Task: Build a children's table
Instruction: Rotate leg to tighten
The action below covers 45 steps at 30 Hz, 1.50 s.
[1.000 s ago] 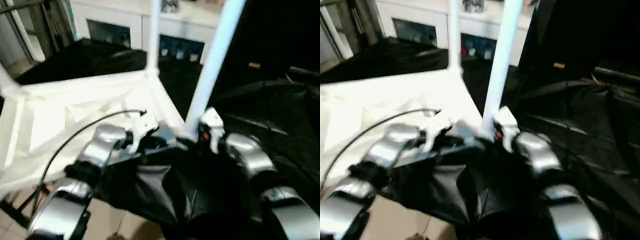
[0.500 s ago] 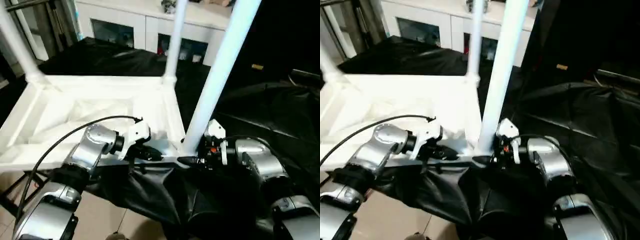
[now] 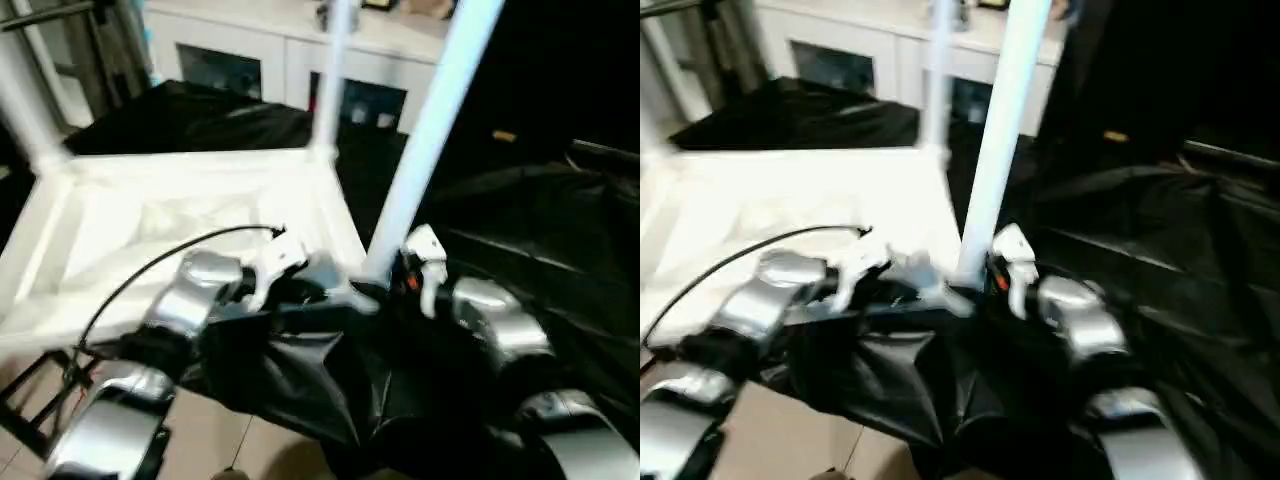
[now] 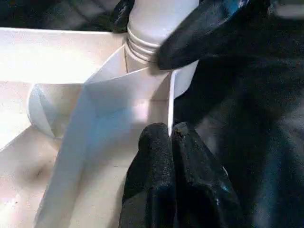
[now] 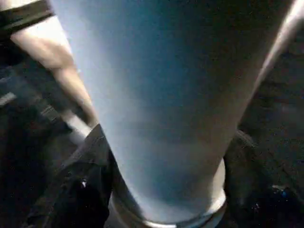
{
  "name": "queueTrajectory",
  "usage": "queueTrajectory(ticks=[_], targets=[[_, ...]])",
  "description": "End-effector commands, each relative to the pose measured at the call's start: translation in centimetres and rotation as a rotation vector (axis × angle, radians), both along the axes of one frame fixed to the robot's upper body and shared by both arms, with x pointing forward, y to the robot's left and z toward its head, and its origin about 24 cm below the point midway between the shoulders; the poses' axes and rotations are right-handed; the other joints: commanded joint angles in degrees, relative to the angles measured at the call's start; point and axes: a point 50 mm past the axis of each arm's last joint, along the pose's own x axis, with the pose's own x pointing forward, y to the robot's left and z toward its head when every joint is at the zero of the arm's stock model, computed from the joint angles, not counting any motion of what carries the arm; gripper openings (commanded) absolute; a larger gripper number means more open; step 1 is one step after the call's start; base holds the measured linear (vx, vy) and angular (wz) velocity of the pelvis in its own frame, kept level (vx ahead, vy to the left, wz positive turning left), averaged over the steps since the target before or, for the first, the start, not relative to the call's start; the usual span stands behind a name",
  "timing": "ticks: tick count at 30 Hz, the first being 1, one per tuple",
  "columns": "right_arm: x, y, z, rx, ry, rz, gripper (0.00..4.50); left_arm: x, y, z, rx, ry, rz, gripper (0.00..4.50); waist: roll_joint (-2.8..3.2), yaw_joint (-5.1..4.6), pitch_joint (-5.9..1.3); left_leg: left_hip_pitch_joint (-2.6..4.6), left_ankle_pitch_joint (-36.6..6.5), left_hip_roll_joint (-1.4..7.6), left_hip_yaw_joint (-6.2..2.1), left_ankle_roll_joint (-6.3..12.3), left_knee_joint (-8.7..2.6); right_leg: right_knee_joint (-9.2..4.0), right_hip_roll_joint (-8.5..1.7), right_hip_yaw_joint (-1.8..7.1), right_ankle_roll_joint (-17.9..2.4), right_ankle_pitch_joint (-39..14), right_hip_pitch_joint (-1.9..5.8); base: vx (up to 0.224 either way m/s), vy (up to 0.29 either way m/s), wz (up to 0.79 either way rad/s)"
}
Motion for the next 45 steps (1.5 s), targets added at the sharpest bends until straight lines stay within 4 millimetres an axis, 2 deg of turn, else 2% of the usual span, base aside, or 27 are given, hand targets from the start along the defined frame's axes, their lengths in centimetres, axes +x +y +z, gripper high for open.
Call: queueTrajectory(ticks=[1, 2, 4, 6, 7, 8, 10, 12, 14, 16, 19, 20, 21, 22, 23, 25, 28, 29, 32, 37, 38, 41, 45], targets=[[-0.6, 2.1, -2.4, -0.085, 0.094, -0.067, 2.72, 0.7, -2.2, 0.3, -0.023, -0.041, 0.072, 0.00, 0.25, -0.10, -2.80, 0.54, -18.85, 1.36, -0.50, -1.38, -4.22, -5.40, -4.00, 2.49, -8.91, -21.08, 1.93, 0.000, 0.000, 0.00], [-0.5, 2.3, -2.7, -0.094, 0.112, -0.132, 2.72, 0.8, -2.6, 0.4, -0.029, -0.048, 0.091, 0.00, 0.47, -0.39, -2.72, 0.53, -18.54, 1.33, -0.41, -1.73, -4.30, -5.30, -3.86, 2.60, -9.22, -20.13, 1.69, 0.000, 0.000, 0.00], [-0.3, 3.0, -3.1, -0.096, 0.141, -0.217, 2.72, 1.0, -3.5, 0.5, -0.046, -0.056, 0.115, 0.00, 0.38, -0.54, -2.89, 0.57, -18.30, 1.26, -0.35, -1.67, -4.16, -5.22, -3.82, 2.64, -9.36, -18.94, 1.76, 0.000, 0.000, 0.00], [-0.4, 3.9, -3.0, -0.088, 0.130, -0.209, 3.28, 0.9, -4.1, 0.5, -0.057, -0.060, 0.117, 0.00, 0.37, -0.47, -2.94, 0.36, -17.62, 1.30, -0.34, -1.18, -4.14, -5.12, -3.81, 2.61, -9.51, -16.95, 1.98, 0.000, 0.000, 0.00], [-0.4, 4.3, -3.0, -0.089, 0.123, -0.203, 3.28, 0.9, -4.3, 0.5, -0.059, -0.062, 0.115, 0.00, 0.58, -0.37, -2.97, 0.40, -17.25, 1.29, -0.27, -0.79, -4.07, -5.05, -3.78, 2.65, -9.73, -15.55, 1.96, 0.000, 0.000, 0.00], [-0.4, 4.6, -2.9, -0.077, 0.117, -0.195, 3.42, 0.8, -4.6, 0.5, -0.065, -0.059, 0.102, 0.00, 0.38, -0.39, -3.03, 0.25, -16.57, 1.25, -0.21, -0.51, -4.04, -4.94, -3.73, 2.64, -9.86, -14.43, 2.10, 0.000, 0.000, 0.00], [-0.4, 4.7, -2.9, -0.071, 0.117, -0.193, 3.47, 0.7, -4.7, 0.4, -0.069, -0.060, 0.095, 0.00, 0.44, -0.31, -3.06, 0.30, -16.34, 1.23, -0.15, -0.27, -3.99, -4.92, -3.78, 2.65, -9.97, -13.94, 2.11, 0.000, 0.000, 0.00], [-0.3, 4.6, -2.8, -0.065, 0.108, -0.188, 3.77, 0.6, -4.6, 0.4, -0.076, -0.058, 0.077, 0.00, 0.41, -0.37, -3.02, 0.17, -16.31, 1.27, -0.21, -0.08, -4.09, -4.90, -3.78, 2.59, -10.01, -13.98, 2.23, 0.000, 0.000, 0.00], [-0.1, 4.2, -2.1, -0.058, 0.058, -0.142, 3.83, 0.3, -4.2, 0.3, -0.076, -0.058, 0.028, 0.00, 0.44, -0.32, -3.01, 0.09, -16.88, 1.26, -0.26, 0.12, -4.12, -5.07, -3.90, 2.59, -9.58, -15.50, 2.30, 0.000, 0.000, 0.00], [0.0, 3.9, -1.5, -0.039, 0.018, -0.087, 3.83, 0.0, -3.7, 0.1, -0.067, -0.043, 0.004, 0.00, 0.46, -0.30, -3.11, 0.08, -16.33, 1.33, -0.27, 0.21, -4.10, -4.96, -3.87, 2.59, -9.64, -14.47, 2.33, 0.000, 0.000, 0.00], [-0.5, 2.9, -0.6, -0.030, -0.054, 0.082, 3.83, -0.4, -2.6, -0.1, -0.050, -0.025, -0.047, 0.00, 0.30, -0.17, -3.23, -0.15, -14.08, 1.32, -0.06, 1.82, -3.76, -4.51, -3.75, 2.59, -10.81, -9.28, 2.68, 0.000, 0.000, 0.00], [-0.5, 2.9, -0.6, -0.030, -0.054, 0.082, 3.83, -0.4, -2.6, -0.1, -0.050, -0.025, -0.047, 0.00, 0.29, -0.15, -3.29, -0.18, -13.23, 1.31, -0.05, 2.08, -3.70, -4.33, -3.73, 2.60, -11.17, -8.04, 2.76, 0.000, 0.000, 0.00], [-0.8, 2.0, -0.1, -0.028, -0.081, 0.178, 3.83, -0.7, -1.9, 0.0, -0.051, -0.022, -0.097, 0.00, 0.32, -0.19, -3.40, -0.15, -11.43, 1.31, 0.01, 2.50, -3.61, -3.97, -3.64, 2.59, -12.15, -5.26, 2.79, 0.000, 0.000, 0.00], [-0.8, 1.9, -0.1, -0.029, -0.083, 0.185, 3.83, -0.8, -1.9, 0.0, -0.052, -0.023, -0.101, 0.00, 0.23, -0.02, -3.56, -0.31, -10.10, 1.28, 0.02, 3.31, -3.36, -3.68, -3.63, 2.47, -12.90, -2.91, 3.11, 0.000, 0.000, 0.00], [-1.0, 1.0, 0.3, -0.016, -0.080, 0.259, 3.83, -1.0, -1.2, 0.1, -0.050, -0.009, -0.140, 0.00, 0.30, 0.05, -3.51, -0.33, -9.43, 1.32, 0.19, 4.18, -3.23, -3.52, -3.43, 2.41, -13.68, -0.94, 3.08, 0.000, 0.000, 0.00], [-1.2, 0.7, 0.5, -0.008, -0.075, 0.299, 3.83, -1.2, -0.8, 0.2, -0.047, -0.003, -0.166, 0.00, 0.30, 0.31, -3.49, -0.24, -8.77, 1.49, 0.35, 4.83, -3.12, -3.32, -3.34, 2.32, -14.36, 0.24, 2.93, 0.000, 0.000, 0.00], [-1.8, 0.2, 0.6, -0.012, -0.056, 0.394, 3.83, -1.4, 0.0, 0.3, -0.033, 0.002, -0.198, 0.00, 0.36, 0.52, -3.36, -0.19, -10.11, 1.59, 0.34, 4.46, -3.19, -3.47, -3.44, 2.24, -14.56, -2.32, 2.88, 0.000, 0.000, 0.00], [-2.3, -0.2, 0.7, -0.020, -0.040, 0.467, 3.83, -1.6, 0.5, 0.4, -0.029, 0.009, -0.217, 0.00, -0.11, 0.48, -3.26, -0.26, -10.99, 1.64, 0.37, 4.19, -3.25, -3.62, -3.47, 2.23, -14.24, -4.04, 2.87, 0.000, 0.000, 0.00], [-2.7, -0.4, 0.7, -0.023, -0.023, 0.516, 3.83, -1.7, 0.8, 0.4, -0.029, 0.016, -0.231, 0.00, 0.09, 0.73, -3.14, -0.18, -11.91, 1.68, 0.27, 3.59, -3.40, -3.88, -3.57, 2.32, -13.34, -7.24, 2.75, 0.000, 0.000, 0.00], [-3.4, -0.6, 0.8, -0.001, 0.022, 0.590, 3.68, -2.1, 1.2, 0.6, -0.040, 0.035, -0.272, 0.00, -0.03, 0.83, -3.28, -0.17, -11.00, 1.67, 0.26, 3.49, -3.30, -3.71, -3.60, 2.35, -13.36, -6.74, 2.75, 0.000, 0.000, 0.00], [-3.5, -0.6, 0.8, 0.009, 0.029, 0.600, 3.42, -2.2, 1.2, 0.6, -0.044, 0.040, -0.283, 0.00, 0.04, 0.88, -3.31, -0.17, -10.39, 1.66, 0.28, 3.66, -3.26, -3.60, -3.54, 2.34, -13.47, -5.79, 2.73, 0.000, 0.000, 0.00], [-3.8, -0.5, 0.9, 0.031, 0.044, 0.617, 3.22, -2.4, 1.2, 0.6, -0.051, 0.048, -0.301, 0.00, 0.05, 1.06, -3.32, -0.17, -9.73, 1.67, 0.29, 3.84, -3.22, -3.46, -3.51, 2.28, -13.92, -4.57, 2.71, 0.000, 0.000, 0.00], [-4.0, -0.4, 0.7, 0.037, 0.053, 0.621, 2.97, -2.3, 1.0, 0.6, -0.056, 0.045, -0.290, 0.00, 0.02, 1.28, -3.26, -0.08, -10.67, 1.61, 0.29, 3.23, -3.28, -3.70, -3.56, 2.31, -13.34, -6.53, 2.68, 0.000, 0.000, 0.00]])
